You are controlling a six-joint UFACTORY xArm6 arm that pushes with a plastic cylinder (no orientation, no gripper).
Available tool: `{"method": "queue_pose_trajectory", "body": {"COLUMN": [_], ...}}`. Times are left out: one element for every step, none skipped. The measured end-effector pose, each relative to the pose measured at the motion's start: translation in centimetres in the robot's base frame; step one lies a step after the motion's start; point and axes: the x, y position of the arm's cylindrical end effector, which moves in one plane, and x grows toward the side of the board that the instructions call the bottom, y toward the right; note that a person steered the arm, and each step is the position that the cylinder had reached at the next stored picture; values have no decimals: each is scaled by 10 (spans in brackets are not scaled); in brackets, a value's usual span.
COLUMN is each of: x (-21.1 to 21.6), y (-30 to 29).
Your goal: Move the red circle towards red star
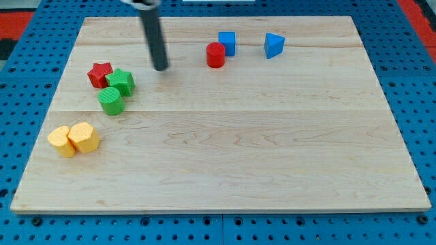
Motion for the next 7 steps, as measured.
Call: {"method": "queue_pose_trajectory", "body": {"x": [37, 4, -24, -35, -35, -36, -47], "y": [64, 104, 104, 102, 74, 56, 57]}}
